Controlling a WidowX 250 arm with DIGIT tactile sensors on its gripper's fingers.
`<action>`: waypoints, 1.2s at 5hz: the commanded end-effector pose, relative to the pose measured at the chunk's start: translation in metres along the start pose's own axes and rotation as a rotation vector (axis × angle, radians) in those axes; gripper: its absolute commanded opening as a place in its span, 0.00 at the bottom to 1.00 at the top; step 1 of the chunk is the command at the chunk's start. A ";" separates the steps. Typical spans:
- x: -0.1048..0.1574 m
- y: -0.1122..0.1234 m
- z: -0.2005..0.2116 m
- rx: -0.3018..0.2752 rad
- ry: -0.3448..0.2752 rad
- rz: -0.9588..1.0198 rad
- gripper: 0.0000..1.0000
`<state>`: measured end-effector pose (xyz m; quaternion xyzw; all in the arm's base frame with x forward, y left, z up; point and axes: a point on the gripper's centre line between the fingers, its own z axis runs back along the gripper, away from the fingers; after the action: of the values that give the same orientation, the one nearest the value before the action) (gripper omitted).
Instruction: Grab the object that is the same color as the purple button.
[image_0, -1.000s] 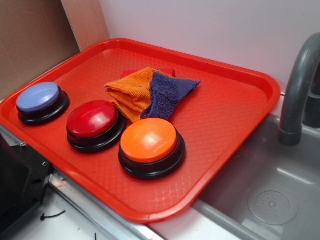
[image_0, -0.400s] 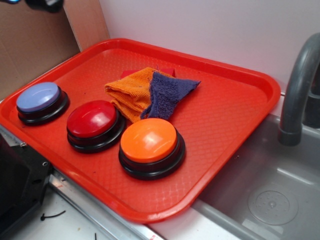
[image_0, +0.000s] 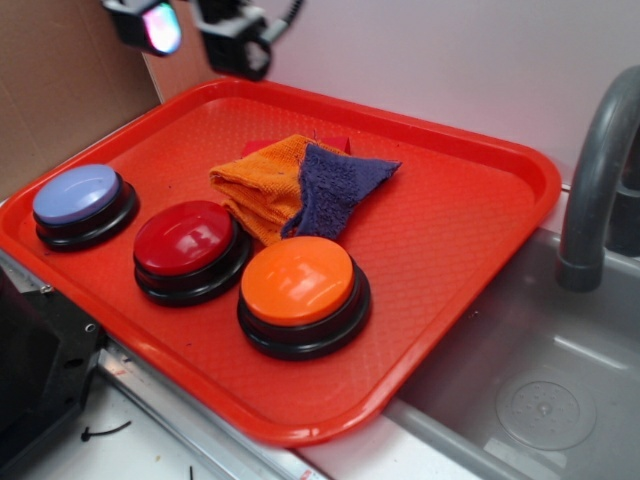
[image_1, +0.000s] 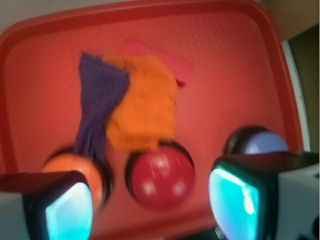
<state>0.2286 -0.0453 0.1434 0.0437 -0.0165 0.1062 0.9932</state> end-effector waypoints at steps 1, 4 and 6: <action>0.036 -0.031 -0.043 0.067 -0.010 -0.020 1.00; 0.061 -0.023 -0.107 0.077 0.106 -0.077 1.00; 0.063 -0.023 -0.116 0.087 0.110 -0.078 0.01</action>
<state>0.2944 -0.0481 0.0255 0.0825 0.0646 0.0692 0.9921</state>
